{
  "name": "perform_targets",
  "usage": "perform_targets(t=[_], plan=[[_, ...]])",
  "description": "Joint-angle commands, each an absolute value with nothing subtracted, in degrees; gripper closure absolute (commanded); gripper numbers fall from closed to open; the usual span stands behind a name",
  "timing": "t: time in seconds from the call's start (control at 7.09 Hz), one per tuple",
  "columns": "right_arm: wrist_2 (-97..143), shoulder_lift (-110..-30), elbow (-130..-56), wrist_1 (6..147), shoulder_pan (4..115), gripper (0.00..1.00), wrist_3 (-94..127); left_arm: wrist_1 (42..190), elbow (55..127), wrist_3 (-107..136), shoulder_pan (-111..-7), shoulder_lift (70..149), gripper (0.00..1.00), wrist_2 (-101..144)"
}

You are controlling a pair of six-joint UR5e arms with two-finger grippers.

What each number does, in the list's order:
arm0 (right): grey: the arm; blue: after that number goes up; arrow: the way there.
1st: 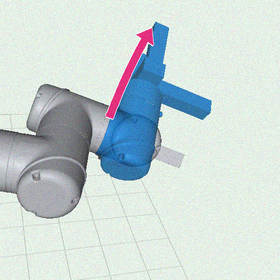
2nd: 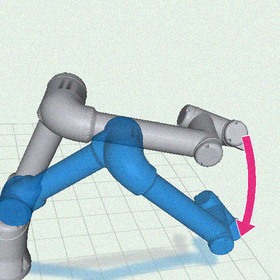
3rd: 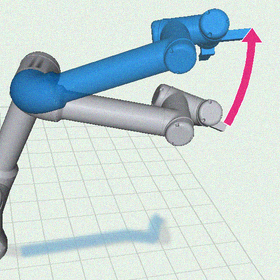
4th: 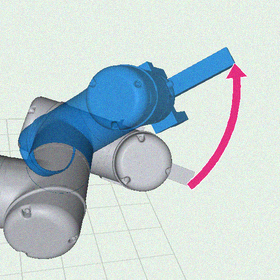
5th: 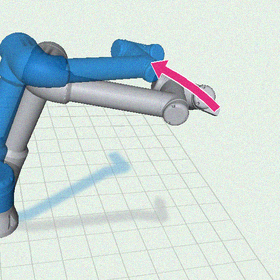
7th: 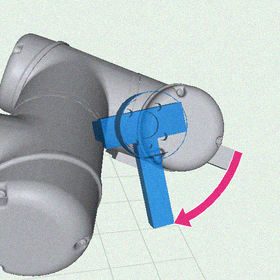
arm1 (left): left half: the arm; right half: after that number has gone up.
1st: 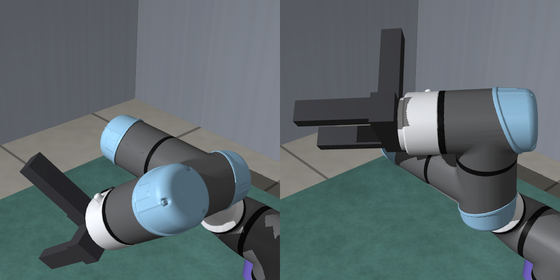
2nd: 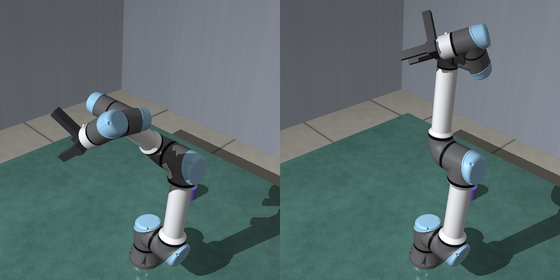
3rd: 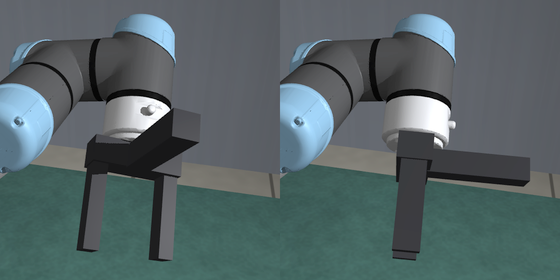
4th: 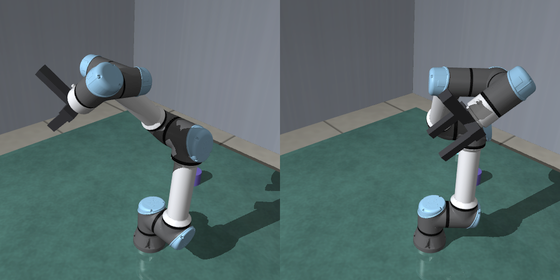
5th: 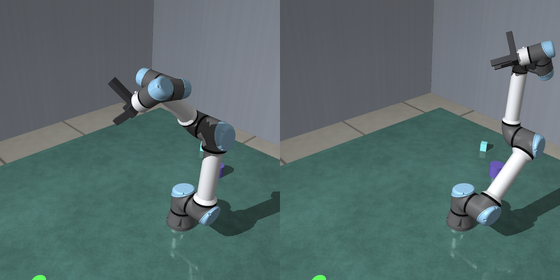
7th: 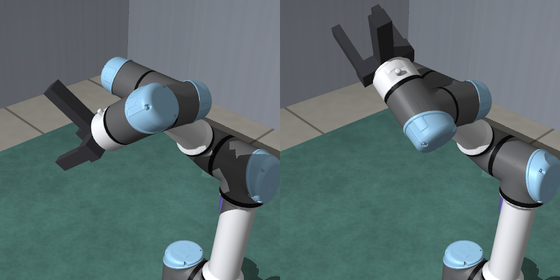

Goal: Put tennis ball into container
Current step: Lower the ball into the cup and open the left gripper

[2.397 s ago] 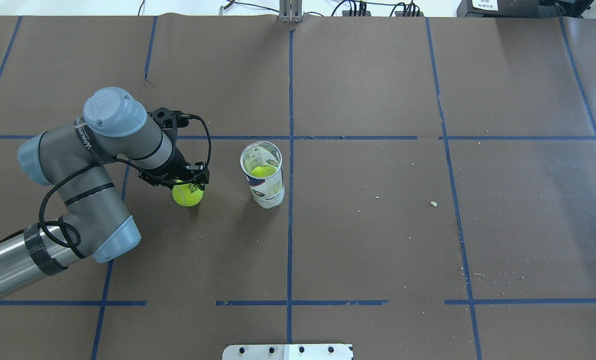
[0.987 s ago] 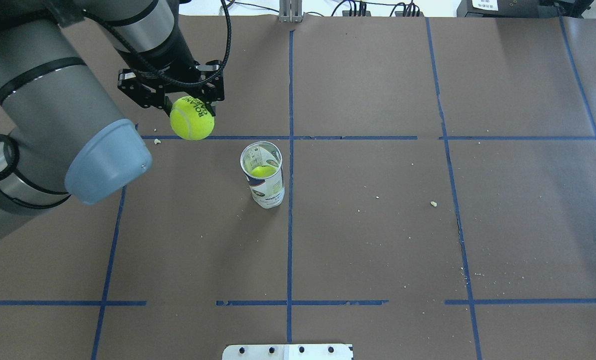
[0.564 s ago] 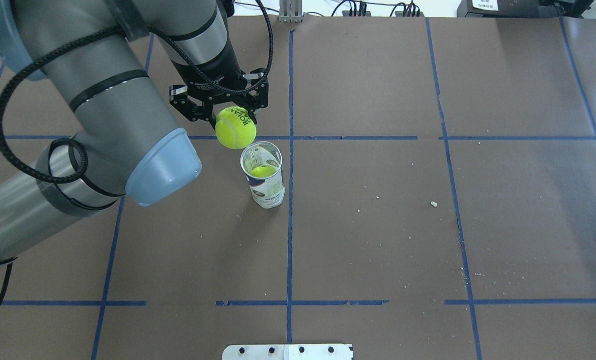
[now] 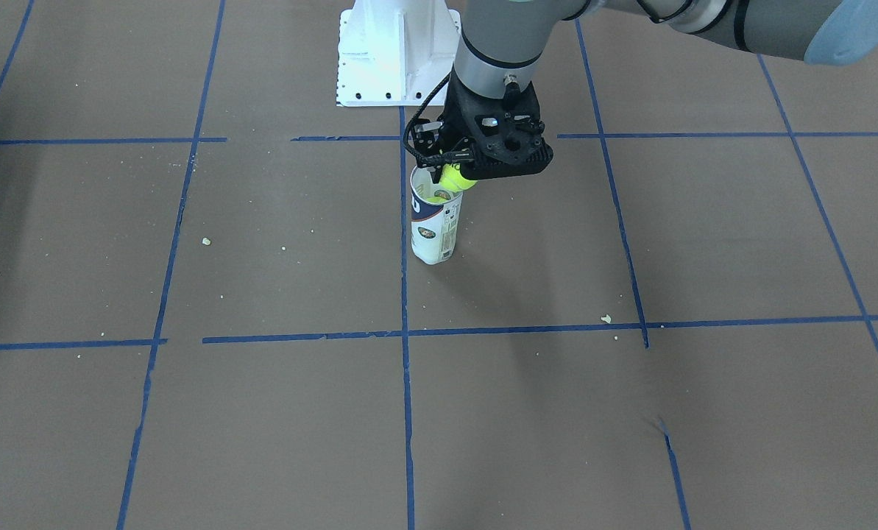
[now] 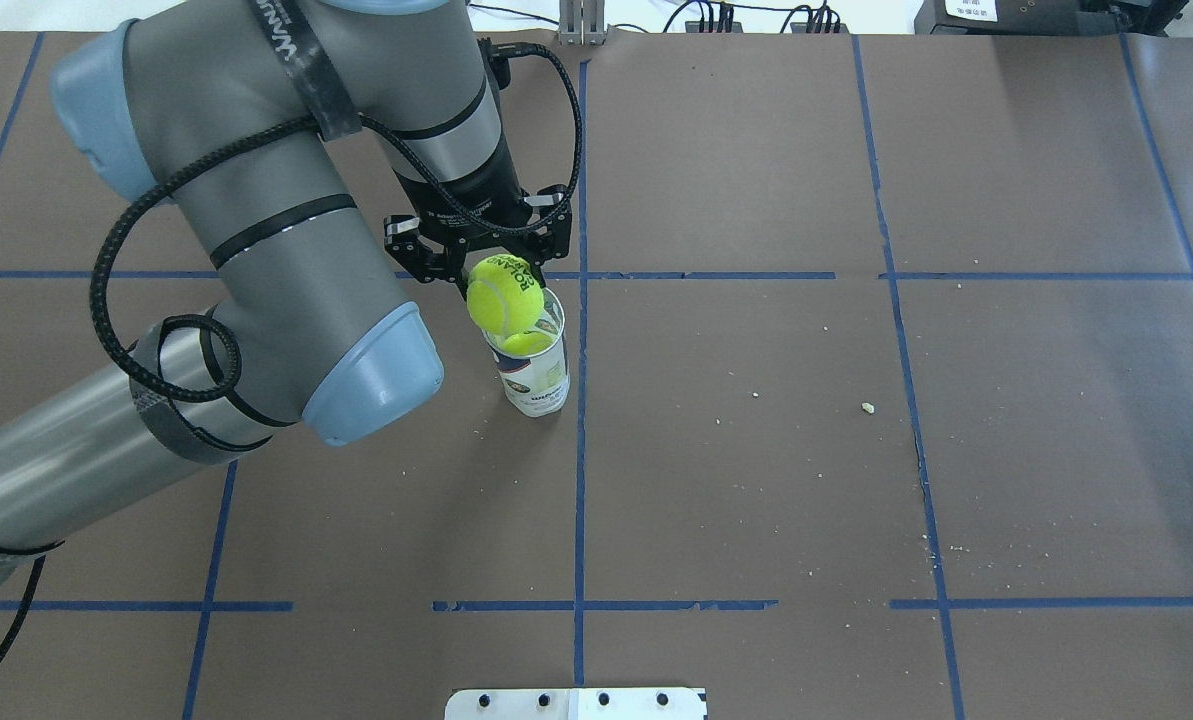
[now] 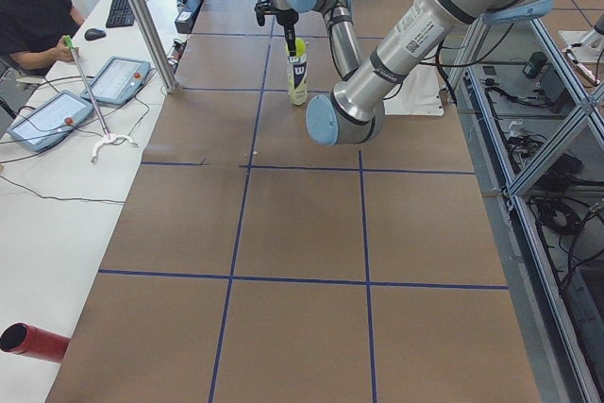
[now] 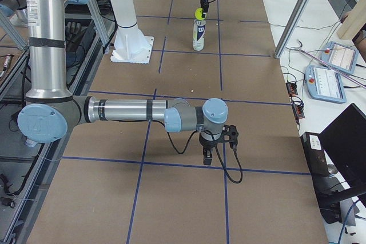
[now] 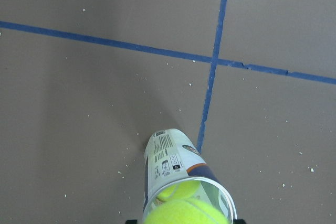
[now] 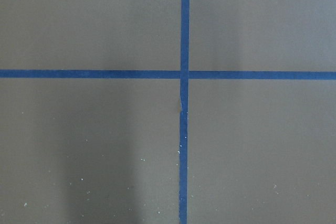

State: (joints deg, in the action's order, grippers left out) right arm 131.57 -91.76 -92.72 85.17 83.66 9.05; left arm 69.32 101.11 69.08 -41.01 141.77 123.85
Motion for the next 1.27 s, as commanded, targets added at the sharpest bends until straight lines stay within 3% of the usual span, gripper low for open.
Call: perform_targets(t=[0.0,0.14,0.28,0.42,0.85,1.13], plan=[[131.57,-91.76,-92.72,85.17,83.67,0.0,9.05,70.31,100.9,69.08,-40.43,141.59,1.0,123.92],[131.57,-91.76,-92.72,85.17,83.67,0.0,9.05,70.92,100.72,69.0,-40.43,141.77,0.94,124.01],[131.57,-91.76,-92.72,85.17,83.67,0.0,9.05,71.19,100.64,68.82,-40.43,141.51,0.34,124.01],[131.57,-91.76,-92.72,85.17,83.67,0.0,9.05,71.28,100.63,68.47,-40.43,141.42,0.0,123.75],[131.57,-91.76,-92.72,85.17,83.67,0.0,9.05,71.19,101.86,68.2,-40.43,141.15,0.0,123.31],[131.57,-91.76,-92.72,85.17,83.67,0.0,9.05,71.02,106.75,68.2,-40.69,138.88,0.0,119.22]])
